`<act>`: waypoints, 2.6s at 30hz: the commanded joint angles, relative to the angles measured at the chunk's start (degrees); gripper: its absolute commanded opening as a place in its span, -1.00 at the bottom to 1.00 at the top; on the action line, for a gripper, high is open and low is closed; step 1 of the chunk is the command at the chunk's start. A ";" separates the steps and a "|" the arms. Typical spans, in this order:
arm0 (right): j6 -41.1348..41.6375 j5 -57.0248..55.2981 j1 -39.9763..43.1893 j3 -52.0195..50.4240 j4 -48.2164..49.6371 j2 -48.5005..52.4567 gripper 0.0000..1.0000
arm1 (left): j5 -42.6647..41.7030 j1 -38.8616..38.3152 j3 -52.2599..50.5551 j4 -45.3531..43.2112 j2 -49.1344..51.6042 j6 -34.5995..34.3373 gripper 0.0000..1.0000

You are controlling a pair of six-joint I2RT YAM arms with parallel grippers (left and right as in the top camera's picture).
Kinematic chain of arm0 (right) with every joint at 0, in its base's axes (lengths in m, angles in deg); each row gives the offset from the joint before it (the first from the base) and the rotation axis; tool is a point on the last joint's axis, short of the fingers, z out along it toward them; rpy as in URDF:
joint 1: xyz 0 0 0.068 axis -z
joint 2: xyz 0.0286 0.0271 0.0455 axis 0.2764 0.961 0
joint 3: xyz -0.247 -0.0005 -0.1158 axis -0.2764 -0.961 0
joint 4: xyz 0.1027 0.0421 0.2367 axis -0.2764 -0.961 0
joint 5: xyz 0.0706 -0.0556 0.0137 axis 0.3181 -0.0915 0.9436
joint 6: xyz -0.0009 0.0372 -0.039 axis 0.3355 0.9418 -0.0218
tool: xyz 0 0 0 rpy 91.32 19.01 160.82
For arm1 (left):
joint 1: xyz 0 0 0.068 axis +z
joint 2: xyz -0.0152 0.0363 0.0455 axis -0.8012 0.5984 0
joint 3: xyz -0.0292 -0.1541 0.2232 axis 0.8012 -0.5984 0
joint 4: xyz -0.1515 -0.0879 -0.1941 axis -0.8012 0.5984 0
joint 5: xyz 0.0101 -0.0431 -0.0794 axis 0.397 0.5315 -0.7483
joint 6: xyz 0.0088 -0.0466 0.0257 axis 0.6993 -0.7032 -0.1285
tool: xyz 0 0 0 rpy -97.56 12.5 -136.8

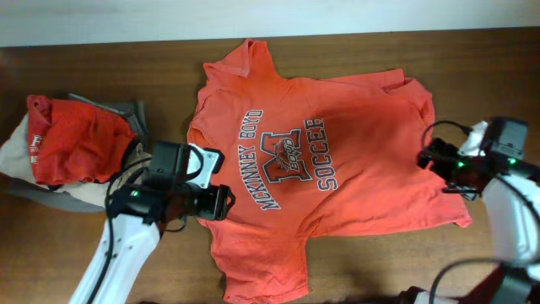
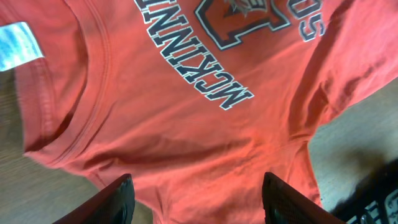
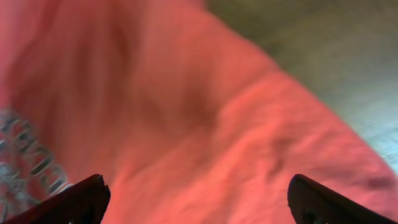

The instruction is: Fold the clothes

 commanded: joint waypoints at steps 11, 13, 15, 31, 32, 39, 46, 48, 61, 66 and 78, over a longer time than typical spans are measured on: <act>-1.46 6.05 18.01 0.94 -0.13 14.86 0.91 | -0.83 -7.48 -0.37 -9.11 18.34 2.80 0.31; -1.46 6.05 18.47 0.94 -0.46 16.06 0.90 | -0.83 -7.48 -0.37 -9.33 20.24 2.80 0.30; -1.46 6.05 18.49 0.94 -0.63 16.41 0.85 | -0.83 -7.48 -0.37 -9.27 21.62 2.80 0.30; -2.84 7.56 16.57 4.17 -0.59 10.86 -0.46 | -0.79 -7.48 -0.37 -9.92 22.60 2.80 0.30; -3.54 7.56 16.04 4.85 -0.31 9.90 -0.46 | -0.81 -7.48 -0.37 -9.92 22.60 2.80 0.30; -11.61 9.46 7.58 6.36 1.66 3.23 -0.49 | -0.02 -7.48 -0.37 -9.94 22.60 2.82 0.30; -3.39 -7.06 0.70 6.34 -0.26 3.23 -0.46 | 0.70 -7.48 -0.37 -9.57 22.60 2.80 0.30; -1.90 -7.23 2.43 6.34 -1.31 3.54 -0.04 | 0.70 -7.48 -0.37 -9.27 22.60 2.80 0.30; 14.08 -5.05 18.69 1.62 -15.93 8.37 0.52 | 0.70 -7.48 -0.37 -9.73 22.60 2.80 0.30; 14.10 0.76 20.63 -3.56 -8.70 9.11 0.52 | 0.68 -7.48 -0.37 -9.70 22.60 2.80 0.30; 14.84 6.82 20.52 -14.21 13.97 9.09 0.18 | 0.68 -7.48 -0.37 -9.51 22.60 2.80 0.30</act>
